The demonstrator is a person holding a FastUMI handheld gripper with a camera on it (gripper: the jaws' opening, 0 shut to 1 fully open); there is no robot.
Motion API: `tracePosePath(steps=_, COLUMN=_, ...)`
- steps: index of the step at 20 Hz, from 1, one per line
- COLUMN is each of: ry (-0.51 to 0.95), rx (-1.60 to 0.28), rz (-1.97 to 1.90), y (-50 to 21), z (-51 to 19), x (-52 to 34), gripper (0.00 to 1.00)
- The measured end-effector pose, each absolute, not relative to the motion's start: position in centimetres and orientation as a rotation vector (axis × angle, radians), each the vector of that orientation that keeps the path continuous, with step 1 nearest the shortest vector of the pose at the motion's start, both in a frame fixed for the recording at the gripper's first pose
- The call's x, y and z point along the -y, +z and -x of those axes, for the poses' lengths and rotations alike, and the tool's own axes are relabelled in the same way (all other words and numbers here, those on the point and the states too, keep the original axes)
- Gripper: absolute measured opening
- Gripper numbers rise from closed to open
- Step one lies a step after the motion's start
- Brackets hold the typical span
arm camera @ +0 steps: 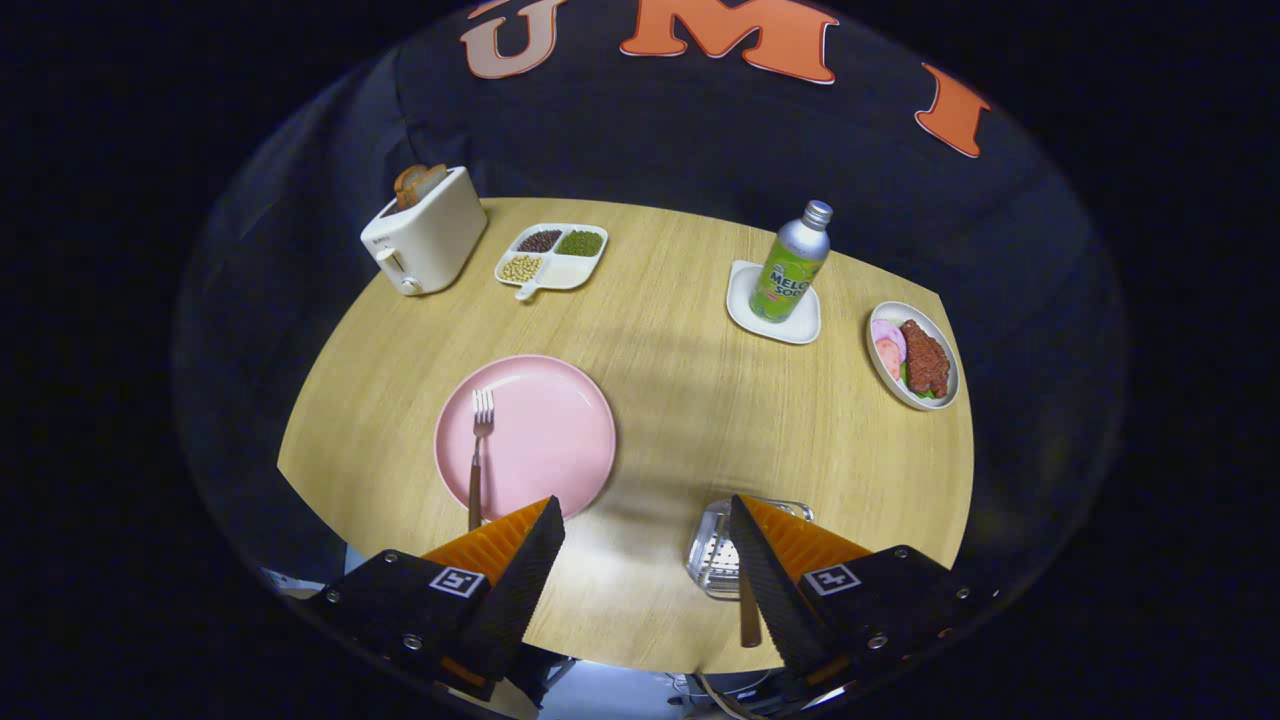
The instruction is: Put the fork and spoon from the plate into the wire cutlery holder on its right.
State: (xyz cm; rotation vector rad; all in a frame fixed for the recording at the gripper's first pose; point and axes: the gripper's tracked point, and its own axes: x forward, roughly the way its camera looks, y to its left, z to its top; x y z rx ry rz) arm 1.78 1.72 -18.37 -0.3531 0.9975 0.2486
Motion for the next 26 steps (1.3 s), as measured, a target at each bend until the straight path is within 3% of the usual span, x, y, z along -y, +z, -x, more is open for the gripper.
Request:
tracePosePath(steps=6, ry=0.326, rx=-0.765, rz=0.321, y=-21.0, z=-2.4, x=-7.7, gripper=1.00)
tracePosePath(steps=16, ry=0.412, rx=-0.796, rz=0.234, y=-29.6, z=-0.8, x=-12.8, gripper=0.99)
tracePosePath(steps=18, ry=0.424, rx=-0.817, rz=0.258, y=-30.9, z=-0.8, x=-13.0, gripper=0.95)
tracePosePath(steps=21, ry=0.442, rx=-0.840, rz=0.277, y=-32.5, z=-0.8, x=-13.7, gripper=0.74)
tracePosePath(steps=26, ry=0.461, rx=-0.890, rz=0.331, y=-34.9, z=0.0, x=-14.3, gripper=0.56)
